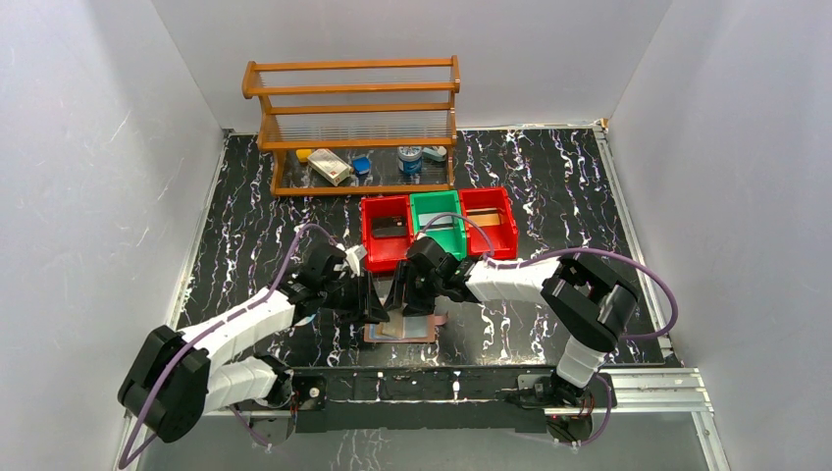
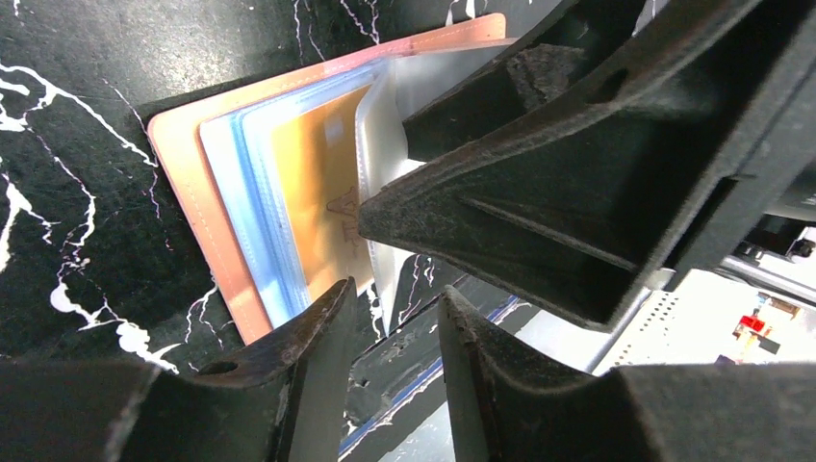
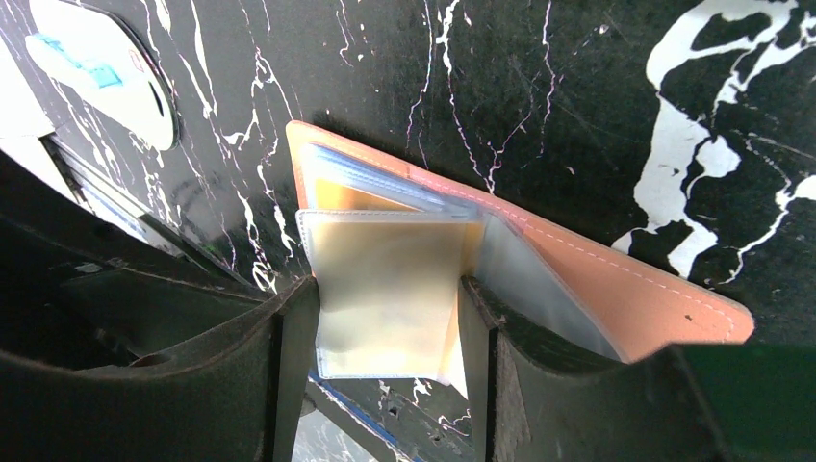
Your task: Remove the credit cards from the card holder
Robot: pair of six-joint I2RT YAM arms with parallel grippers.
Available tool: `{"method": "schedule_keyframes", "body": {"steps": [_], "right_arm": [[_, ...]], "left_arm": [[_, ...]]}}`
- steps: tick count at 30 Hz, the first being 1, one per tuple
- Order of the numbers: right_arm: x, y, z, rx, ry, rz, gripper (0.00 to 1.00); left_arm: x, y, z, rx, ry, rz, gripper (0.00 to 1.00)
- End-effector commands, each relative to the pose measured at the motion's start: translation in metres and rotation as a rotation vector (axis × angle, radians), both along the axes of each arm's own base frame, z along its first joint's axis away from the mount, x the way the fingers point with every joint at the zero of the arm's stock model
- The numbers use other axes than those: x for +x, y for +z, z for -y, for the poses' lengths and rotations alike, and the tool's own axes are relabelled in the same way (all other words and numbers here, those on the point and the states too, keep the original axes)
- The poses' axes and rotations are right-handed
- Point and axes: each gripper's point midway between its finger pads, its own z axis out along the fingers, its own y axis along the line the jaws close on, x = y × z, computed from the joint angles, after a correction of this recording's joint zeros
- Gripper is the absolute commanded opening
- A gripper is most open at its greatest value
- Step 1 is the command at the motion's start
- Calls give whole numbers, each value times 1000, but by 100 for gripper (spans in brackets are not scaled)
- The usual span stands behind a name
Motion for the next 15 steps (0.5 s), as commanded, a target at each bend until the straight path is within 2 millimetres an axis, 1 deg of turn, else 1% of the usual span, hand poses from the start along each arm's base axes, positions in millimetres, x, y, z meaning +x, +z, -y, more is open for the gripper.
{"method": "schedule_keyframes", "body": {"steps": [1,3,7,9,11,13,15], "right_arm": [[-5,-3,7,-14,4,-12,61],[-5,-2,7,-12,5,-10,62],[-5,-1,6,-8,7,-12,61],[-4,1,5,-1,7,-9,62],[-3,3,4,7,7,-5,62],[-2,8,1,23,9,0,62],[0,14,-2,46,11,3,63]], "left_arm": [[-5,-3,3,-24,-24,-30,34],[-3,-5,4,-24,-22,-30,33],[1,-7,8,-31,-22,-30,24],[3,-6,10,-32,-29,-26,17],[5,-5,11,-31,-30,-21,13],[7,-5,11,-29,-34,-17,8],[7,-4,12,-26,-43,-17,5]]}}
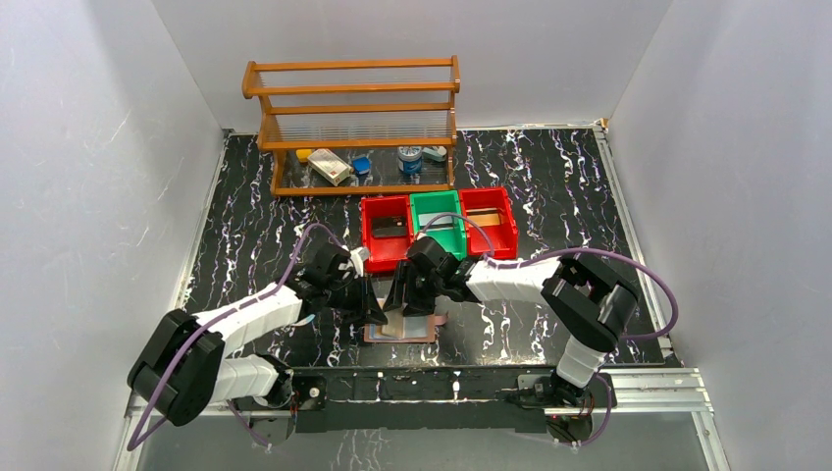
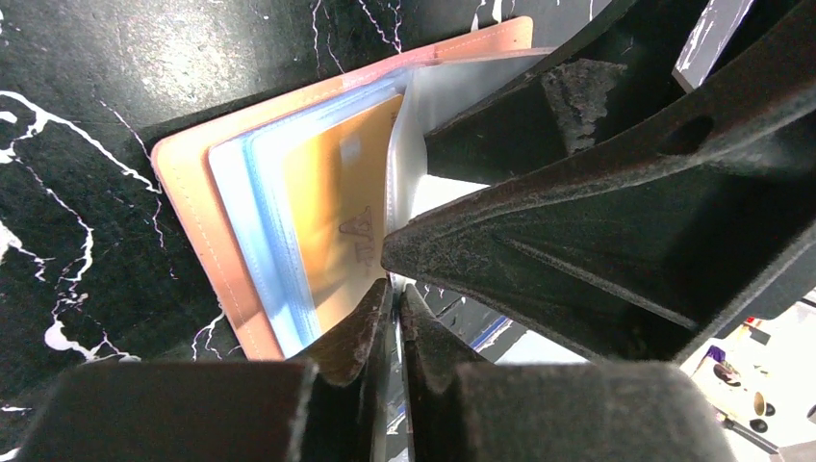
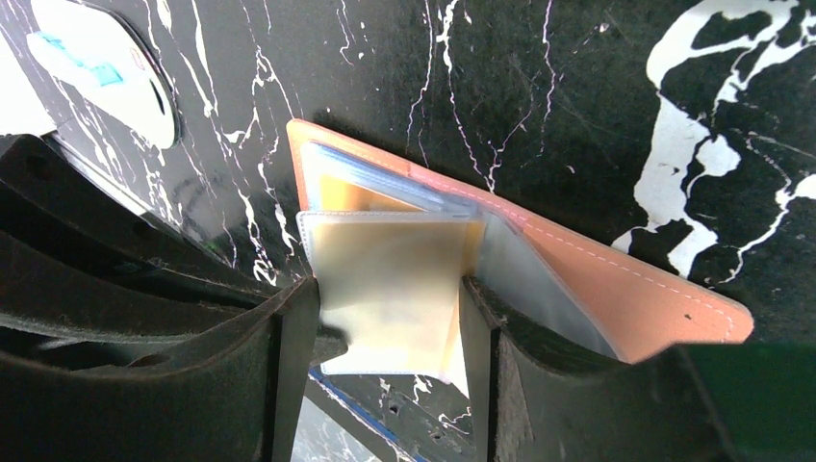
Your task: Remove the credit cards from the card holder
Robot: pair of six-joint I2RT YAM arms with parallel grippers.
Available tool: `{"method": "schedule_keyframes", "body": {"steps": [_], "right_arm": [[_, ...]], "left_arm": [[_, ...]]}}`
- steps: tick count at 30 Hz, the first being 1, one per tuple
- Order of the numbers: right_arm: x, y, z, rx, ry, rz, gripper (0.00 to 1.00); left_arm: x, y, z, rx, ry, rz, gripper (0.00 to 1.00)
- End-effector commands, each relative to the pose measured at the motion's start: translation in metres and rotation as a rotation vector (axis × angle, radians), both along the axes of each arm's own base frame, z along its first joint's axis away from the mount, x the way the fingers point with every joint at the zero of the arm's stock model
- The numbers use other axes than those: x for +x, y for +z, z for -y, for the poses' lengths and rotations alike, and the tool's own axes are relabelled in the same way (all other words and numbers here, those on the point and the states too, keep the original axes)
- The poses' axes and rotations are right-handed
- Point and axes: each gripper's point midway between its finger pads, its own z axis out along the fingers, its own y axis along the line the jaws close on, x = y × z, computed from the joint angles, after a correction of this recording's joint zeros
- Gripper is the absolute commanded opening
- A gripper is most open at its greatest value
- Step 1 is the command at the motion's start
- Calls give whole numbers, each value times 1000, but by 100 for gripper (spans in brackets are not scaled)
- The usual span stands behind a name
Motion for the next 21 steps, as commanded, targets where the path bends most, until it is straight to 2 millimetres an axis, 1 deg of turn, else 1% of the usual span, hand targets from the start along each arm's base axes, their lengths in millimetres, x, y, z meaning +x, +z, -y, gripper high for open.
{"method": "schedule_keyframes", "body": {"steps": [1,9,12,14,15,16,21], "right_arm": [[2,16,-2,51,7,7,63],[12,44,-1,93,-24,64,73],[15,47,4,77,-45,80,74],[17,49,9,67,-61,91,75],[17,50,11,64,-69,97,75],[19,52,12,64,-80,105,75],[27,60,24,57,-154,135,75]], "left_arm": [[5,12,7,-33,-30,20,4],[7,20,8,-34,-42,36,6],[9,26,12,-53,-54,44,12],[8,33,16,-81,-78,46,19],[6,36,19,-98,-100,44,24],[4,39,22,-115,-124,42,27],[0,51,36,-160,-198,44,35]]}}
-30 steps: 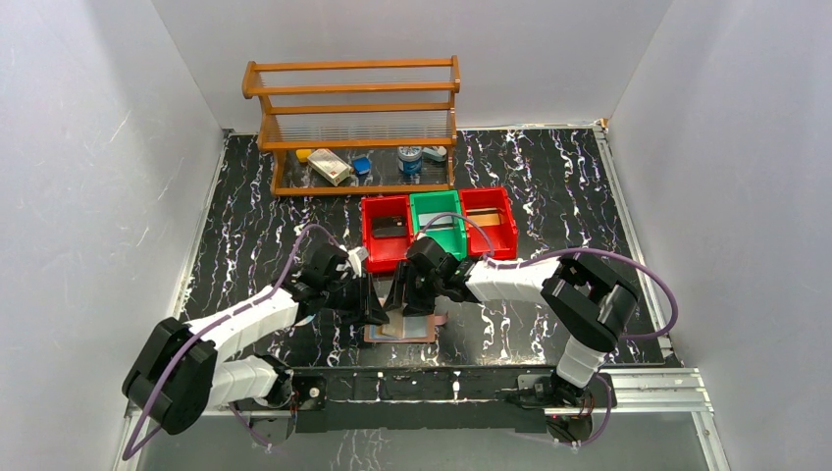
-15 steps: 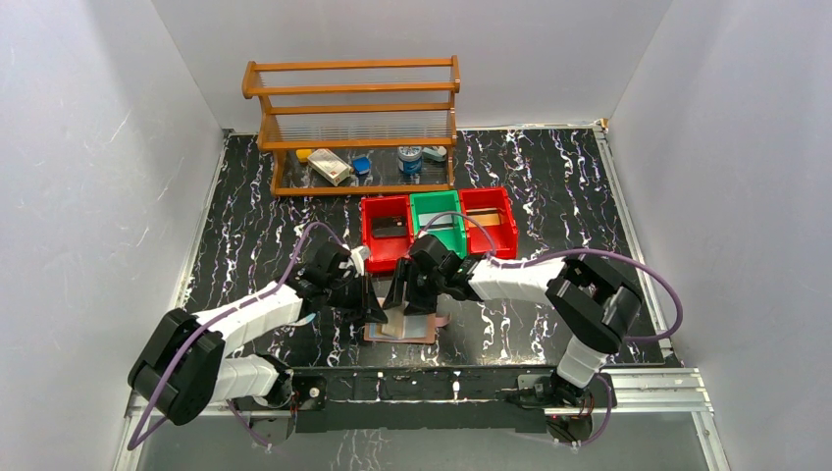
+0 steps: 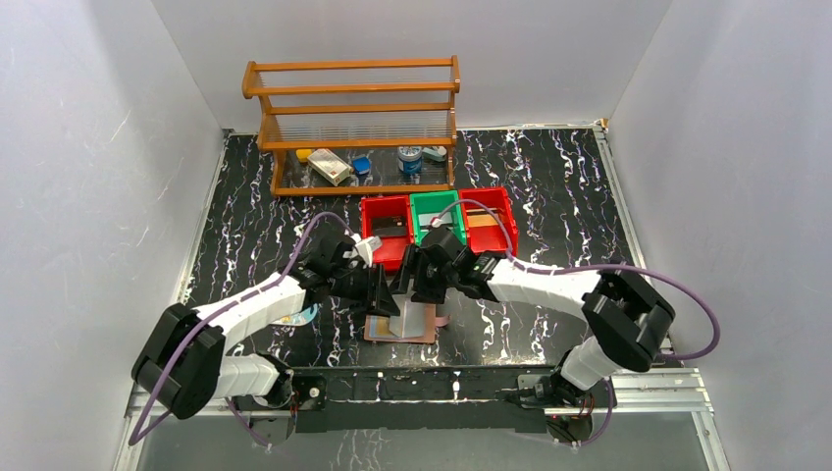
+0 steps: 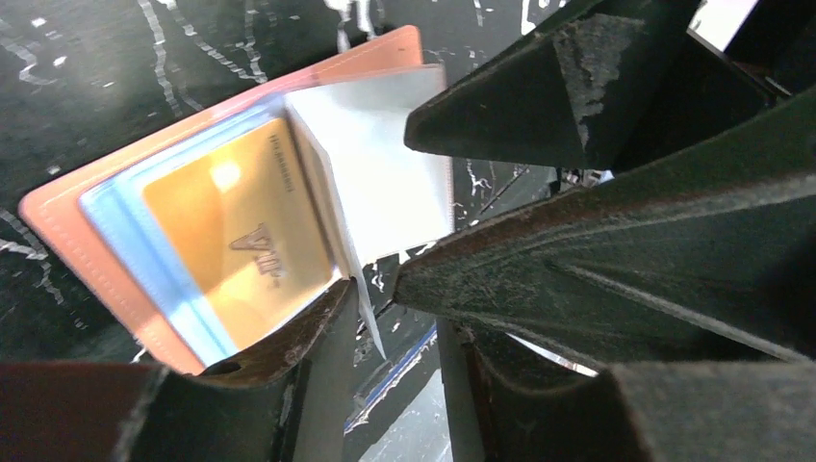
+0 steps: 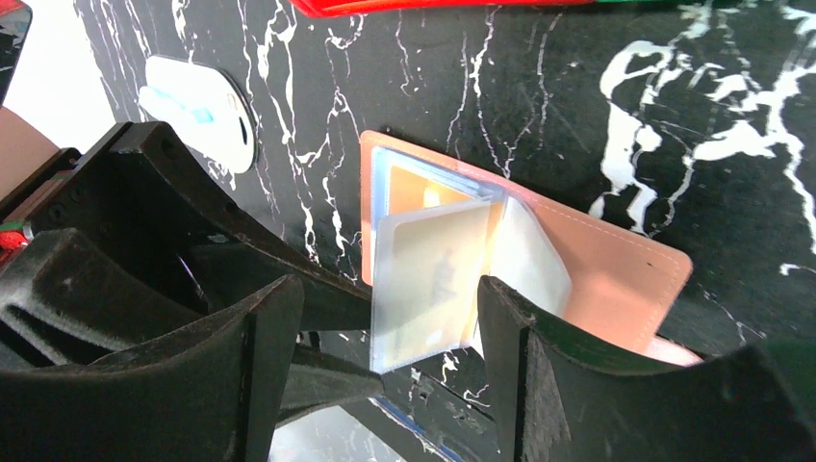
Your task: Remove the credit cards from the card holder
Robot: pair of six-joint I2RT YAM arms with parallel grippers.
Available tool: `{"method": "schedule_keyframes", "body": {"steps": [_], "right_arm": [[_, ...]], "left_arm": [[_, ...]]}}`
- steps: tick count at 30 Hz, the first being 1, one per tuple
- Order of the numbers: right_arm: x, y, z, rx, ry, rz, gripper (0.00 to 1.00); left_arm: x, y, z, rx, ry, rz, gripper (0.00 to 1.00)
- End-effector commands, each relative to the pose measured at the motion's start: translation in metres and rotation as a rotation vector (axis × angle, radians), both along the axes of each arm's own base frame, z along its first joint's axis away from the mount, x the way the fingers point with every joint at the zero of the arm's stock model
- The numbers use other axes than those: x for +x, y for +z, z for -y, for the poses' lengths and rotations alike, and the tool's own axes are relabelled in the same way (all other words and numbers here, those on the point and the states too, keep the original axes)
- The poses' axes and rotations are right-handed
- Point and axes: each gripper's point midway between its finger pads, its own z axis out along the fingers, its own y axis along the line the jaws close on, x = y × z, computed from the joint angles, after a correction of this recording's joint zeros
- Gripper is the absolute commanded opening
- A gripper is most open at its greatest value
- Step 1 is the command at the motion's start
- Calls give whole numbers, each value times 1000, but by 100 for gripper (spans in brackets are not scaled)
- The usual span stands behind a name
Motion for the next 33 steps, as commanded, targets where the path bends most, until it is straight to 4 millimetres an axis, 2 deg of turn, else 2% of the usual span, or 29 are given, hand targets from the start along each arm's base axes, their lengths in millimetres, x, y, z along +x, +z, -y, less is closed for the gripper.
{"method": "schedule_keyframes", "body": {"steps": [1,6,11,13,16,21,24,28,33], "right_arm": [[10,13,16,-13,-97,39,75],[17,16,39,-59,-196,68,74],[21,22,60,-45,-301,102,69],[23,24,67,-34,-340,113,68],[24,29,73,-14,-371,127,66],[22,32,70,12,-356,129,62],[18,35,59,44,-297,127,59],[9,31,44,66,-211,90,55],[-6,13,26,83,-126,-16,52]], "left_arm": [[-5,25,19,-82,-105,15,36],[-9,32,36,-114,-156,25,40],[-19,27,52,-118,-204,9,42],[-18,27,55,-97,-186,40,42],[-14,36,55,-110,-176,100,47],[2,42,35,3,-91,218,51],[14,38,14,106,11,264,57],[22,29,-12,230,129,272,59],[25,27,-19,239,192,273,63]]}}
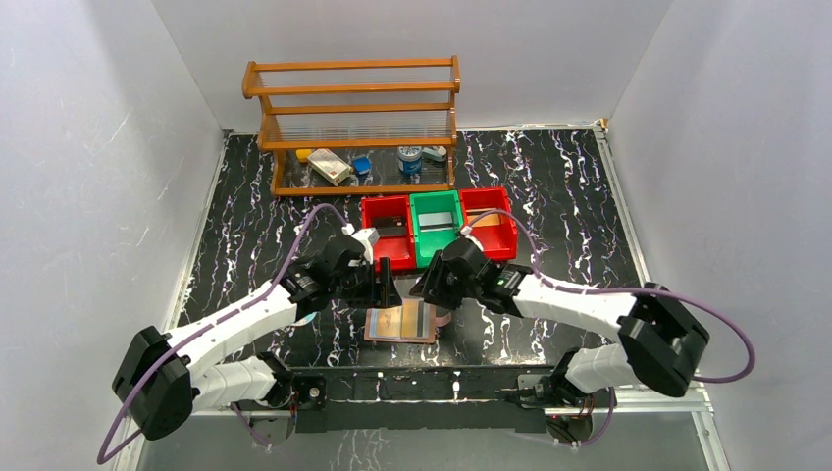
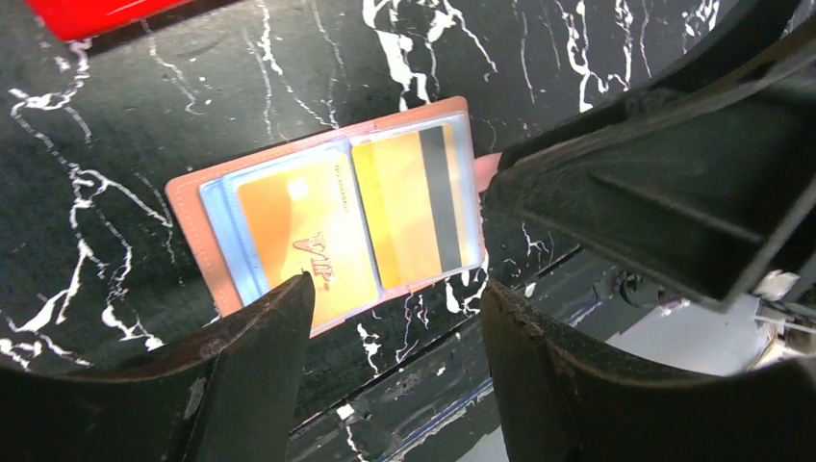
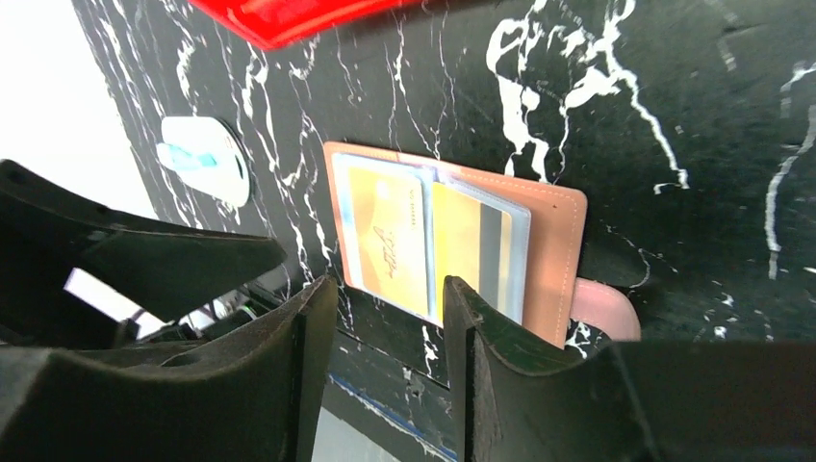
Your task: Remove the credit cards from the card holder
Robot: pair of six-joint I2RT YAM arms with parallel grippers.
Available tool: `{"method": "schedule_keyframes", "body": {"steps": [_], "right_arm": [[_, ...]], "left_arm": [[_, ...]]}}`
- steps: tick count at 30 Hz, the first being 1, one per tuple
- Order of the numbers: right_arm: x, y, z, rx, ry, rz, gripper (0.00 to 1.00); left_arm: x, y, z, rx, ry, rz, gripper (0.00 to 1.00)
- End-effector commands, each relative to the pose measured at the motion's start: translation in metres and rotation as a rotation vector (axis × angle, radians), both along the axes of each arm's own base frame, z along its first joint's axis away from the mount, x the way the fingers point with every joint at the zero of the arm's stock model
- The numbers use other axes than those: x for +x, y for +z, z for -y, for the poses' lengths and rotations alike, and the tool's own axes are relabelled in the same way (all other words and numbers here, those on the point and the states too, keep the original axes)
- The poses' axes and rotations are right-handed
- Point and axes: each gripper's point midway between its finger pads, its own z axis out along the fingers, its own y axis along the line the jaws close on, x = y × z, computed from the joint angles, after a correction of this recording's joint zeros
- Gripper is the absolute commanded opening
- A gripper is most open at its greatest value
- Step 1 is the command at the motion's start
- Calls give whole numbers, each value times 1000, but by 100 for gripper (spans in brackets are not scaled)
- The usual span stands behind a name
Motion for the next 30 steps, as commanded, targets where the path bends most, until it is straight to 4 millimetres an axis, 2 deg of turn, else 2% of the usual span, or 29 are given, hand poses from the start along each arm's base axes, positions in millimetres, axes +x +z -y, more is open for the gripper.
{"method": "schedule_keyframes", "body": {"steps": [1,5,16,30], "right_arm": [[-10,-3,-23,63,96,-62,52],[-14,-22,-18,-21,103,-117,52],[-21,-51,-3,-114,97,-174,52],[-32,-78,13,-150,63,-261,52]], "left_arm": [[9,3,-14,33,97,31,64],[11,6,-11,21,98,40,65],[13,8,1,-2,52,35,66],[-12,-26,31,-129,-33,-159,63]]}}
